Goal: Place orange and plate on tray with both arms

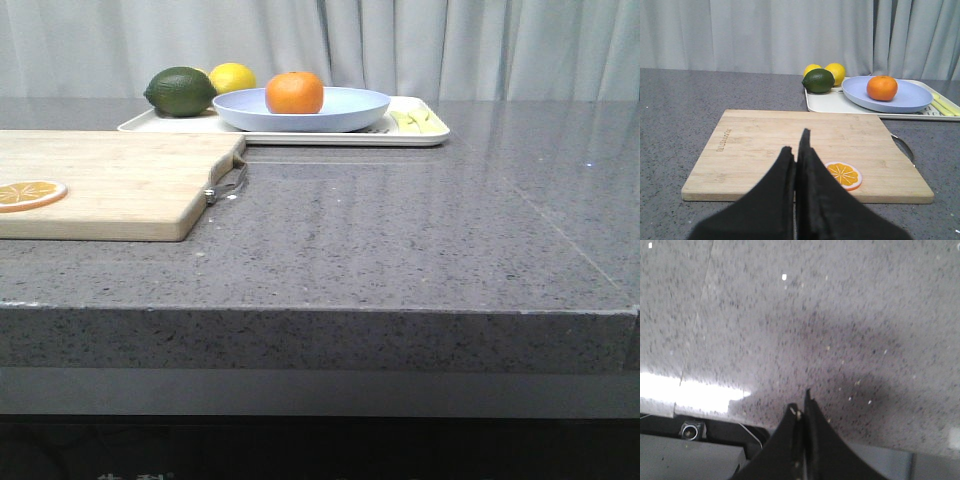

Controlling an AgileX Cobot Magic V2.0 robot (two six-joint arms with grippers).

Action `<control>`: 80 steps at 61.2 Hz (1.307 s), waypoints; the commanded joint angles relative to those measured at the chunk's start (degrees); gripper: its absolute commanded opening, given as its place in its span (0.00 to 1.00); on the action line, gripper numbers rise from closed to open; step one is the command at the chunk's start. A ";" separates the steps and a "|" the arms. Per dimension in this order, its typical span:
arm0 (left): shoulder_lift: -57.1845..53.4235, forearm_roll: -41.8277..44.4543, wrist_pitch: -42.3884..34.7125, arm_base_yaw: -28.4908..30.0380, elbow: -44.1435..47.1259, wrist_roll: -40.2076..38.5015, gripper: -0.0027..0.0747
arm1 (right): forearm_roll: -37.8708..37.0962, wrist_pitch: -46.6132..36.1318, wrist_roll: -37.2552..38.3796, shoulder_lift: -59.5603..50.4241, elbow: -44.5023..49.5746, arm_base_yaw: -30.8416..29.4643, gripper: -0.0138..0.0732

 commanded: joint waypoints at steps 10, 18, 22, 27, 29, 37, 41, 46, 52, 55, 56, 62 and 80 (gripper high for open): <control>0.76 -0.68 -4.77 0.01 -1.53 -0.43 0.01 | 0.09 -17.96 -0.41 -19.36 17.70 -0.23 0.08; 0.76 -0.68 -4.77 0.01 -1.53 -0.43 0.01 | 0.21 -24.73 -0.41 -31.32 26.99 -0.23 0.08; 0.76 -0.68 -4.77 0.01 -1.53 -0.43 0.01 | 0.21 -27.25 -0.41 -37.17 30.39 -0.23 0.08; 0.76 -0.68 -4.77 0.01 -1.53 -0.43 0.01 | 0.26 -30.54 -0.41 -44.23 33.61 -0.23 0.08; 0.76 -0.68 -4.77 0.01 -1.53 -0.43 0.01 | 0.26 -31.87 -0.41 -46.87 34.52 -0.23 0.08; 0.76 -0.68 -4.77 0.01 -1.53 -0.43 0.01 | 0.26 -34.91 -0.41 -53.52 35.57 -0.23 0.08; 0.76 -0.68 -4.77 0.01 -1.53 -0.43 0.01 | 0.26 -34.91 -0.41 -55.45 35.57 -0.23 0.08; 0.76 -0.68 -4.77 0.01 -1.53 -0.43 0.01 | 0.26 -34.91 -0.41 -56.16 35.57 -0.23 0.08; 0.76 -0.68 -4.77 0.01 -1.53 -0.43 0.01 | 0.26 -34.86 -0.41 -56.17 35.57 -0.23 0.08; 0.76 -0.68 -4.77 0.01 -1.53 -0.43 0.01 | 0.26 -34.86 -0.41 -56.17 35.57 -0.23 0.08; 0.76 -0.68 -4.77 0.01 -1.53 -0.43 0.01 | 0.26 -34.86 -0.41 -56.17 35.57 -0.23 0.08; 0.76 -0.68 -4.77 0.01 -1.53 -0.43 0.01 | 0.26 -34.86 -0.41 -56.17 35.57 -0.23 0.08; 0.76 -0.68 -4.77 0.01 -1.53 -0.43 0.01 | 0.26 -34.86 -0.41 -56.17 35.57 -0.23 0.08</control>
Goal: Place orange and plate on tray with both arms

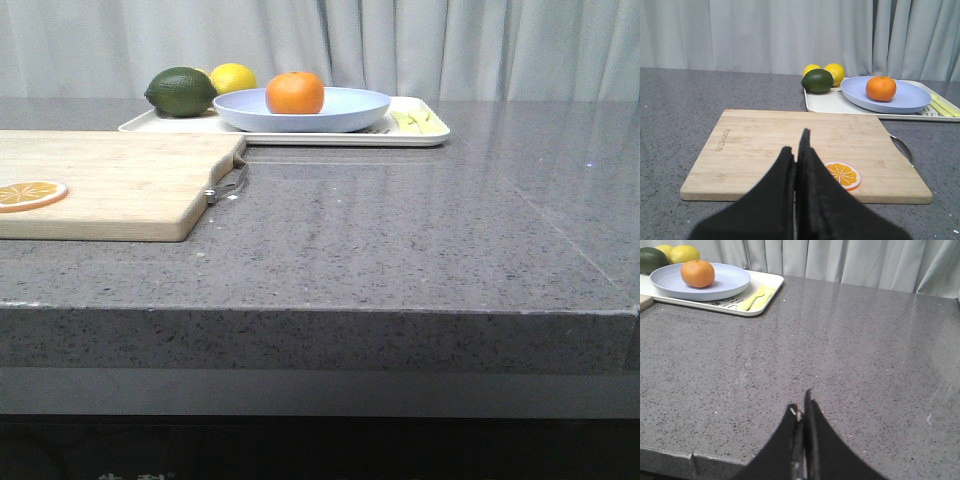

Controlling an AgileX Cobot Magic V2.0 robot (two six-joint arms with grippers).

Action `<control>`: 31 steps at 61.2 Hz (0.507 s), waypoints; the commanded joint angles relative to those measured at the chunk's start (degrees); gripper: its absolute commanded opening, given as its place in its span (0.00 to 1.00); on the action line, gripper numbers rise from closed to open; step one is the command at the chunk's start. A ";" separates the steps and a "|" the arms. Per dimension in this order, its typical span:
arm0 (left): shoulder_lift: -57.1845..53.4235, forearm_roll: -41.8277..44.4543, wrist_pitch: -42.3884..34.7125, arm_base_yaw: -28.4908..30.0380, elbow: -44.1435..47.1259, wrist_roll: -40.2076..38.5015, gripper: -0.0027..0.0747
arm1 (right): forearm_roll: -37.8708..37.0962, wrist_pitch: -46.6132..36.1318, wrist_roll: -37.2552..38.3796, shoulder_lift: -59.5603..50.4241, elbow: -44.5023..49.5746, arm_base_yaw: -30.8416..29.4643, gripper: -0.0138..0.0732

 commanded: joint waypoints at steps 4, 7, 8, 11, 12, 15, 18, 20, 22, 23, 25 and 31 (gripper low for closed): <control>0.76 -0.46 -4.77 0.01 -1.53 -0.43 0.01 | -0.07 -5.02 -0.33 0.69 -1.26 -0.23 0.08; 0.76 -0.46 -4.77 0.01 -1.53 -0.43 0.01 | -0.07 -5.02 -0.33 0.69 -1.26 -0.23 0.08; 0.76 -0.46 -4.77 0.01 -1.53 -0.43 0.01 | -0.07 -5.02 -0.33 0.69 -1.26 -0.23 0.08; 0.76 -0.46 -4.77 0.01 -1.53 -0.43 0.01 | -0.07 -5.02 -0.33 0.69 -1.26 -0.23 0.08; 0.76 -0.46 -4.77 0.01 -1.53 -0.43 0.01 | -0.07 -5.02 -0.33 0.69 -1.26 -0.23 0.08; 0.76 -0.46 -4.77 0.01 -1.53 -0.43 0.01 | -0.07 -5.02 -0.33 0.69 -1.26 -0.23 0.08; 0.76 -0.46 -4.77 0.01 -1.53 -0.43 0.01 | -0.07 -5.02 -0.33 0.69 -1.26 -0.23 0.08; 0.76 -0.46 -4.77 0.01 -1.53 -0.43 0.01 | -0.07 -5.02 -0.33 0.69 -1.26 -0.23 0.08; 0.76 -0.46 -4.77 0.01 -1.53 -0.43 0.01 | -0.07 -5.02 -0.33 0.69 -1.26 -0.23 0.08; 0.76 -0.46 -4.77 0.01 -1.53 -0.43 0.01 | -0.07 -5.02 -0.33 0.69 -1.26 -0.23 0.08; 0.76 -0.46 -4.77 0.01 -1.53 -0.43 0.01 | -0.07 -5.02 -0.33 0.69 -1.26 -0.23 0.08; 0.18 -0.46 -6.07 0.01 -0.69 -0.43 0.01 | -0.07 -5.02 -0.33 0.69 -1.26 -0.23 0.08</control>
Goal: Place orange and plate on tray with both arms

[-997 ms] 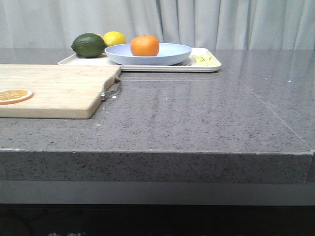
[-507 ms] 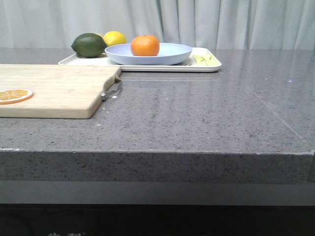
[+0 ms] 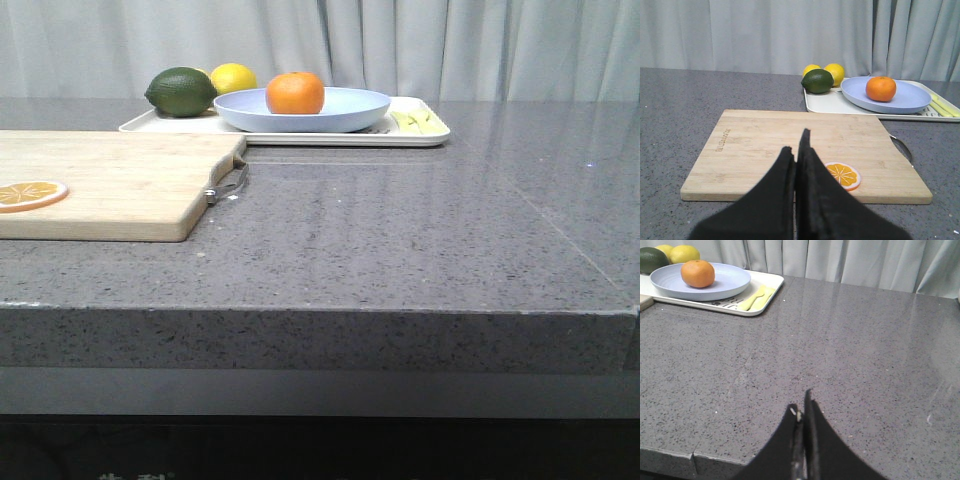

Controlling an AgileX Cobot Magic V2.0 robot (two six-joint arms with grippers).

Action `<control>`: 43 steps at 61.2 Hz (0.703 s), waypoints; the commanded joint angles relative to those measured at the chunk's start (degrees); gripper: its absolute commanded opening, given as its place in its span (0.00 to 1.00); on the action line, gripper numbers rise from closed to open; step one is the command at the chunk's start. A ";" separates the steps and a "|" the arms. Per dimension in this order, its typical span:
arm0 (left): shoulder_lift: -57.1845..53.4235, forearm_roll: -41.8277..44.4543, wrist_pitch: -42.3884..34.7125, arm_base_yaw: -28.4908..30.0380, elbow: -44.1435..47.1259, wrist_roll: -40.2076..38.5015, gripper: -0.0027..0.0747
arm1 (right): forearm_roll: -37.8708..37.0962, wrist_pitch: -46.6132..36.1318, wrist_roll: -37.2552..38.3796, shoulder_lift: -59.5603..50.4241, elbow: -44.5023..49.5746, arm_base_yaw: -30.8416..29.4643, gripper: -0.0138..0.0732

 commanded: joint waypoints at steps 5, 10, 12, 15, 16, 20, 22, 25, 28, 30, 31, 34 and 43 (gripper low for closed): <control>-1.12 -0.35 -8.13 0.65 1.35 -0.43 0.01 | -0.07 -5.02 -0.33 0.69 -1.26 -0.23 0.08; -2.40 -0.35 -10.47 1.91 4.49 -0.43 0.01 | -0.07 -5.02 -0.33 0.69 -1.26 -0.23 0.08; -2.29 -0.35 -10.90 2.32 5.33 -0.43 0.01 | -0.07 -5.02 -0.33 0.69 -1.26 -0.23 0.08; -2.29 -0.35 -11.60 3.05 6.85 -0.43 0.01 | -0.07 -5.02 -0.33 0.69 -1.26 -0.23 0.08; -2.29 -0.68 -11.90 3.28 7.48 -0.43 0.01 | -0.07 -5.02 -0.33 0.69 -1.26 -0.23 0.08; -2.29 -0.89 -13.60 3.99 9.84 -0.43 0.01 | -0.07 -5.02 -0.33 0.69 -1.14 -0.23 0.08; -2.29 -0.89 -14.68 4.18 11.17 -0.43 0.01 | -0.07 -5.02 -0.33 0.69 -1.14 -0.23 0.08; -2.29 -0.89 -16.70 4.40 13.17 -0.43 0.01 | -0.07 -5.02 -0.33 0.69 -1.14 -0.23 0.08; -2.29 -0.89 -18.68 4.40 15.38 -0.43 0.01 | -0.07 -5.02 -0.33 0.69 -1.14 -0.23 0.08; -2.29 -0.89 -20.15 4.40 16.96 -0.43 0.01 | -0.07 -5.02 -0.33 0.69 -1.14 -0.23 0.08; -2.29 -0.89 -20.71 4.40 17.60 -0.43 0.01 | -0.07 -5.02 -0.33 0.69 -1.14 -0.23 0.08; -2.29 -0.89 -23.21 4.40 20.03 -0.43 0.01 | -0.07 -5.02 -0.33 0.69 -1.14 -0.23 0.08; -2.29 -0.89 -24.36 4.40 22.29 -0.43 0.01 | -0.07 -5.02 -0.33 0.69 -1.14 -0.23 0.08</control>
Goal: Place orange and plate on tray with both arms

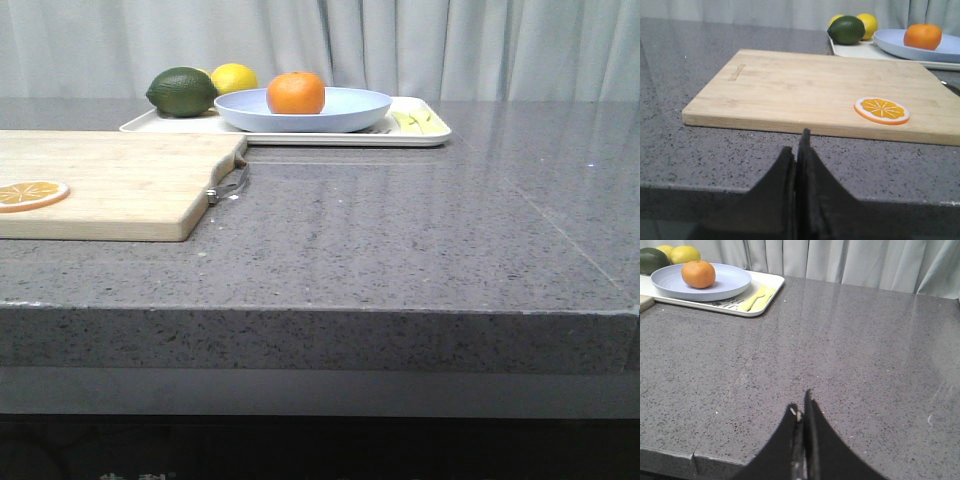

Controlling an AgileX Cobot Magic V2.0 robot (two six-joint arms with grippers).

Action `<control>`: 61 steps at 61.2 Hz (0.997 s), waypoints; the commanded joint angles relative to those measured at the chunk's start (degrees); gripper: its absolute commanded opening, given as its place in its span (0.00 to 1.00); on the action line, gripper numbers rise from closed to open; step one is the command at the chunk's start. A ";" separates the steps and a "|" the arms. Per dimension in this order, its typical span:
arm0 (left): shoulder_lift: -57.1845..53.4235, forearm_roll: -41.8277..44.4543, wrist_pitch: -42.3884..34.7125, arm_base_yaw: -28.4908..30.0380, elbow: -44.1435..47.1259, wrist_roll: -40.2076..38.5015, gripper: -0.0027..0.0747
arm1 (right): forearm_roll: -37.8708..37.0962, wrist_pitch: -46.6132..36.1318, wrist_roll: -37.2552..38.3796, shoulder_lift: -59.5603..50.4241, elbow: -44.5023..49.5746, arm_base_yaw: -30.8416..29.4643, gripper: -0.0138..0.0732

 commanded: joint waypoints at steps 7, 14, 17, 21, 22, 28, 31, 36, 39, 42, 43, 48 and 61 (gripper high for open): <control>-1.12 -0.55 -6.47 0.00 0.21 -0.43 0.01 | -0.07 -5.02 -0.33 0.69 -1.14 -0.23 0.08; -1.12 -0.55 -6.47 0.00 0.21 -0.43 0.01 | -0.07 -5.02 -0.33 0.69 -1.14 -0.23 0.08; -1.12 -0.55 -6.47 0.00 0.21 -0.43 0.01 | -0.07 -5.02 -0.33 0.69 -1.14 -0.23 0.08; -1.12 -0.55 -6.47 0.00 0.21 -0.43 0.01 | -0.07 -5.02 -0.33 0.69 -1.14 -0.23 0.08; -1.12 -0.55 -6.47 0.00 0.21 -0.43 0.01 | -0.07 -5.02 -0.33 0.69 -1.14 -0.23 0.08; -1.12 -0.55 -6.47 0.00 0.21 -0.43 0.01 | -0.07 -5.02 -0.33 0.69 -1.14 -0.23 0.08; -1.12 -0.55 -6.47 0.00 0.21 -0.43 0.01 | -0.07 -5.02 -0.33 0.69 -1.14 -0.23 0.08; -1.12 -0.55 -6.47 0.00 0.21 -0.43 0.01 | -0.07 -5.02 -0.33 0.69 -1.14 -0.23 0.08; -1.12 -0.55 -6.47 0.00 0.21 -0.43 0.01 | -0.07 -5.02 -0.33 0.69 -1.14 -0.23 0.08; -1.12 -0.55 -6.47 0.00 0.21 -0.43 0.01 | -0.07 -5.02 -0.33 0.69 -1.14 -0.23 0.08; -1.12 -0.55 -6.47 0.00 0.21 -0.43 0.01 | -0.07 -5.02 -0.33 0.69 -1.14 -0.23 0.08; -1.12 -0.55 -6.47 0.00 0.21 -0.43 0.01 | -0.07 -5.02 -0.33 0.69 -1.14 -0.23 0.08; -1.12 -0.55 -6.47 0.00 0.21 -0.43 0.01 | -0.07 -6.60 -0.38 0.69 -0.31 -0.23 0.08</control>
